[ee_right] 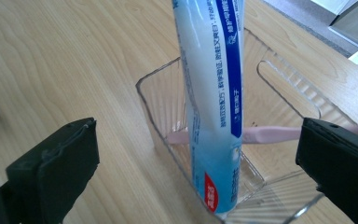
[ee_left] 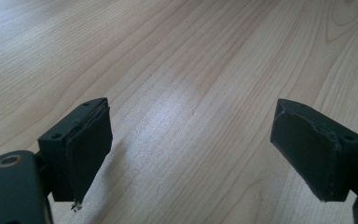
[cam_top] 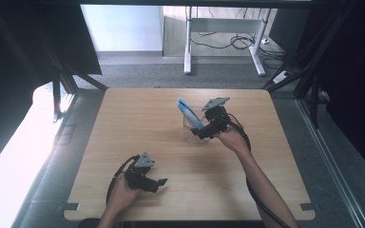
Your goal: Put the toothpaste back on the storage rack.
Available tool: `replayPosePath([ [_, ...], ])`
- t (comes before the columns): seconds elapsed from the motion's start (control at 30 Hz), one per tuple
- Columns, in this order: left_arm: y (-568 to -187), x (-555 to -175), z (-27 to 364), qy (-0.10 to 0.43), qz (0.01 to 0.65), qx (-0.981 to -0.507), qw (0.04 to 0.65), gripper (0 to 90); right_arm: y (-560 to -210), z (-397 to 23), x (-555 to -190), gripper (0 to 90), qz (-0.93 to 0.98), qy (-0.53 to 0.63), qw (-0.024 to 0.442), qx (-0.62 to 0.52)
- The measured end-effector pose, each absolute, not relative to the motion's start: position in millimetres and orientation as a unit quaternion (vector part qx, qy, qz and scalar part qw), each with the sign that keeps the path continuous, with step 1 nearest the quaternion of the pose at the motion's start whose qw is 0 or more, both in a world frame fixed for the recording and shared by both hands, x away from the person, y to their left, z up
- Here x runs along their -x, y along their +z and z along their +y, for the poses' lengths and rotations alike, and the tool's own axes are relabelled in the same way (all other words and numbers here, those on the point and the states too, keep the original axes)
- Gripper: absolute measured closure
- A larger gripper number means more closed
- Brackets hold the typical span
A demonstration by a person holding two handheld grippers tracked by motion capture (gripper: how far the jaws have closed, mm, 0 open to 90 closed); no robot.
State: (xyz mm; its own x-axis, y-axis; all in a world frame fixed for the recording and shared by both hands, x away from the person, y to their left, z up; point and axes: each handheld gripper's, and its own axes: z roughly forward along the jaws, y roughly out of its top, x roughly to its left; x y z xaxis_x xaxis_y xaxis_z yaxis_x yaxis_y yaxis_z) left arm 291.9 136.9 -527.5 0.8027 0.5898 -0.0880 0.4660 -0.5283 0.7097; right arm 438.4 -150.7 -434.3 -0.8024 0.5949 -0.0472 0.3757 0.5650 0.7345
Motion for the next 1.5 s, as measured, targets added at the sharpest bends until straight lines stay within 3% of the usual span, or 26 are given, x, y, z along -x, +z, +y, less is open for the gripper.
replayPosePath([
  [0.9,-527.0,-292.1,137.7,0.078,0.307,-0.867,0.384,13.0,-430.2,-192.9,-391.1,0.0,0.864,0.382,0.155,-0.288],
  [1.5,-527.3,-292.6,138.1,0.078,0.306,-0.867,0.385,13.0,-445.5,-235.7,-351.6,0.5,0.851,0.385,0.157,-0.319],
])
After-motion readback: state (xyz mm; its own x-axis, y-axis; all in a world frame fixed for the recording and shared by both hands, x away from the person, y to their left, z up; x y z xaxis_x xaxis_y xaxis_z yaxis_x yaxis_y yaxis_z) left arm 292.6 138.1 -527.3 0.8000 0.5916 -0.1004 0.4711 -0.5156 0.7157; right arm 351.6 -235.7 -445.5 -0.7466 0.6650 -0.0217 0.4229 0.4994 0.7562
